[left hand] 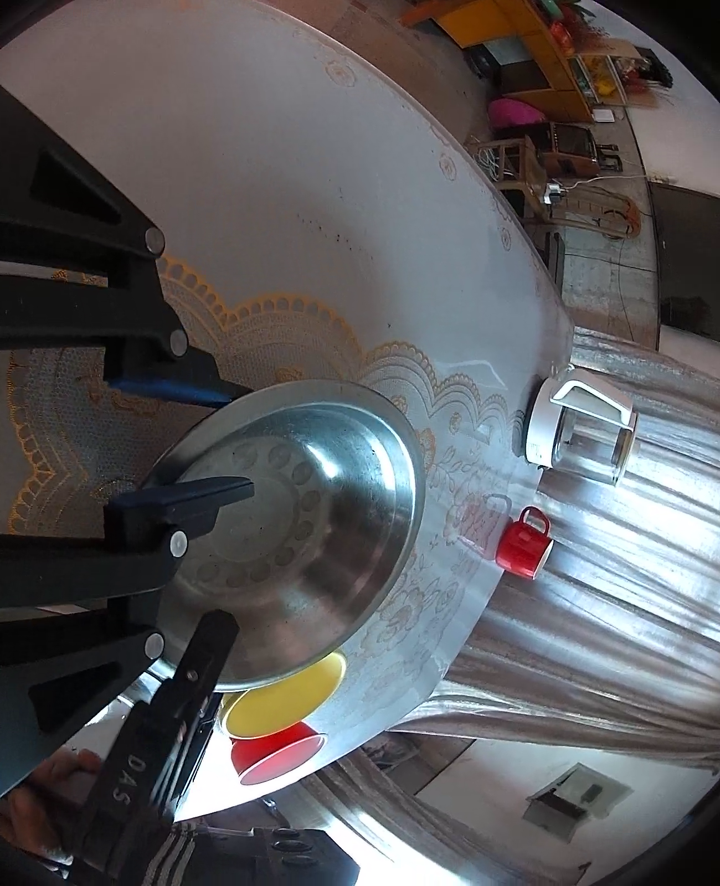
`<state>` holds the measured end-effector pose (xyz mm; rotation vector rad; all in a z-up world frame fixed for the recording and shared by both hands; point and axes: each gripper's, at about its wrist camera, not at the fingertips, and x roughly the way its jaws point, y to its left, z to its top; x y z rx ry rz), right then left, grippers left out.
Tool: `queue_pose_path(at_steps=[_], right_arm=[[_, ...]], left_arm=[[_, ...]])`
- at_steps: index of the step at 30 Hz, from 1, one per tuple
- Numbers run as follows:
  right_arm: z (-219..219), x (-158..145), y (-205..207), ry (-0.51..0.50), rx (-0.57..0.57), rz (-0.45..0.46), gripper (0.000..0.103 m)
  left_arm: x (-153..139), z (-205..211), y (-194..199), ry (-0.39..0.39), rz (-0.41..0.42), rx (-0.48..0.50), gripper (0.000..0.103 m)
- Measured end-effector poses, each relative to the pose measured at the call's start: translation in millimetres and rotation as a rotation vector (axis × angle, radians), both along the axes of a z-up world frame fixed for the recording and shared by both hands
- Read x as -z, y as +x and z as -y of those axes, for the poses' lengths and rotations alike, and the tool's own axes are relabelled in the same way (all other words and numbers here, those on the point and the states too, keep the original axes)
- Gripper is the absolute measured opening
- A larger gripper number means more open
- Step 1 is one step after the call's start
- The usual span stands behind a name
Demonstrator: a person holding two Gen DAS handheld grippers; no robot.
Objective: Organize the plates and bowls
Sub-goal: 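Close the left tool on the steel basin's rim, then slide the steel basin across the table with the left tool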
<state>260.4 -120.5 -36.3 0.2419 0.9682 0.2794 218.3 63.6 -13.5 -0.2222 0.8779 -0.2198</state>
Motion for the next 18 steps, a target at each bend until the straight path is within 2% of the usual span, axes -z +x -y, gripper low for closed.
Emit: queue_pose_path(at_steps=[3, 18], right_arm=[[-7.7, 0.6, -2.8, -0.058, -0.021, 0.010, 0.037], [-39.1, -3.1, -17.6, -0.053, -0.138, 0.035, 0.036]], left_arm=[[-0.4, -2.1, -3.3, -0.009, 0.004, 0.004, 0.026], [-11.8, -32.1, -53.9, -0.009, 0.058, -0.066, 0.028]])
